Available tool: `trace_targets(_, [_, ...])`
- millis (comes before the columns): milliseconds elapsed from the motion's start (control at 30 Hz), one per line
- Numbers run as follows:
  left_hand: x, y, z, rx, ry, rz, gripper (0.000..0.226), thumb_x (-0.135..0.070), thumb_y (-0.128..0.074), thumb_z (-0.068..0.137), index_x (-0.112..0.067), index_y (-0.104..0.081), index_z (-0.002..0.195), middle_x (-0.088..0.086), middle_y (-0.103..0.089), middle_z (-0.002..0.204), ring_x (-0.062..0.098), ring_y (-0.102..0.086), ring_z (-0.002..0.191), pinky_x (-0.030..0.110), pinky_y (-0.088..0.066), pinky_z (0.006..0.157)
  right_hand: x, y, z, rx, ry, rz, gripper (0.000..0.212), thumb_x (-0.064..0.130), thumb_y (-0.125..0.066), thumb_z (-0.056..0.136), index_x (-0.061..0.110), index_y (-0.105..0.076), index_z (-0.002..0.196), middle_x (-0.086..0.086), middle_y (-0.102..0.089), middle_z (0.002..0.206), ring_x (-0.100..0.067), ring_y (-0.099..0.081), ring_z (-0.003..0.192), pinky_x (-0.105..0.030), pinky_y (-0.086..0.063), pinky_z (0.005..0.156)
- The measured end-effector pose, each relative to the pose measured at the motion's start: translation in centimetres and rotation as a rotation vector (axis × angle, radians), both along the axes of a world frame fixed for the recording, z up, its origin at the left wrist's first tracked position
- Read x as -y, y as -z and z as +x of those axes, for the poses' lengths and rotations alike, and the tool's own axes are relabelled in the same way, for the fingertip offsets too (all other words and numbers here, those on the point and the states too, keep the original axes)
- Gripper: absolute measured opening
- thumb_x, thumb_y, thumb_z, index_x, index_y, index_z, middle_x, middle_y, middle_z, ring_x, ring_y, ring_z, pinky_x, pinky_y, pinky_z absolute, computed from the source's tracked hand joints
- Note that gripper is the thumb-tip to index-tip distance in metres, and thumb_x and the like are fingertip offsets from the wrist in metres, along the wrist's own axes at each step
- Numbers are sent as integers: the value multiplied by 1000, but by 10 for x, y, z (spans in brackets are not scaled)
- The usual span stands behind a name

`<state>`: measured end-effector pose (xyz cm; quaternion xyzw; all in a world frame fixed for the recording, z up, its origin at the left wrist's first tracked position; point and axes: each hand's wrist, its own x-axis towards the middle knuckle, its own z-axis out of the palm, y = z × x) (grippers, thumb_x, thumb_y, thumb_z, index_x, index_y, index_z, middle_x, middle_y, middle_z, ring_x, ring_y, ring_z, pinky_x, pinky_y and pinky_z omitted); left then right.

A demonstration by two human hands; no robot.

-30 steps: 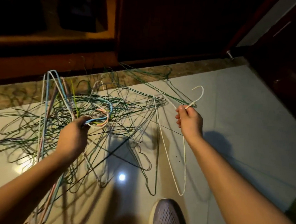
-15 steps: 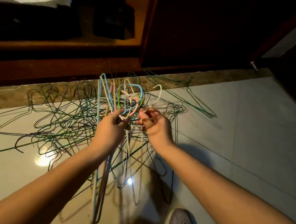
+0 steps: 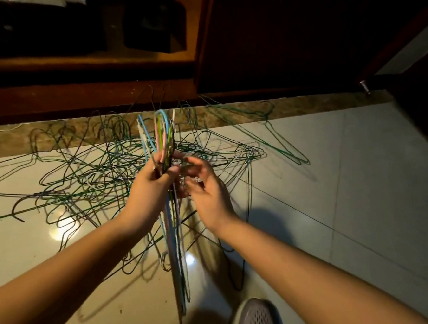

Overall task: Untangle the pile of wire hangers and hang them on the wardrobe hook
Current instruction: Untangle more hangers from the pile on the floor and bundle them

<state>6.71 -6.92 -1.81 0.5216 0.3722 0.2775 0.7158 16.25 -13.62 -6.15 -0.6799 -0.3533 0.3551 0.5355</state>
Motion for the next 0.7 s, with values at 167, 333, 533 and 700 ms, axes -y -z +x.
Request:
trace_targets(167, [-11, 2, -4, -59, -47, 49, 19, -8, -47, 94, -21, -60, 89, -2, -50, 77, 3, -52, 53, 27, -57, 59, 18, 46, 44, 143, 130, -354, 29, 18, -53, 81, 11, -63, 108, -9, -65, 103, -25, -59, 92, -29, -44, 73])
trace_targets(333, [-38, 31, -19, -254, -95, 113, 25, -8, -44, 96, -14, -60, 114, -1, -49, 76, 9, -43, 61, 24, -40, 53, 34, 81, 94, 422, 69, -672, 26, 14, -49, 93, 22, -59, 116, -3, -63, 97, -22, -60, 88, -22, -38, 65])
trace_targets(533, [-45, 65, -39, -477, -147, 215, 27, -1, -47, 93, -14, -62, 111, 0, -50, 66, 13, -37, 53, 20, -32, 42, 22, 89, 109, 585, -145, -619, 57, 6, -52, 89, 35, -41, 137, -5, -54, 120, -26, -55, 106, -36, -49, 85])
trace_targets(700, [-56, 77, -48, -520, -218, 169, 27, -4, -48, 94, -10, -63, 115, 5, -51, 71, 16, -37, 56, 27, -29, 49, 2, 87, 117, 946, -317, -615, 43, 25, -58, 89, 36, -49, 129, 0, -46, 123, -22, -40, 114, -36, -39, 94])
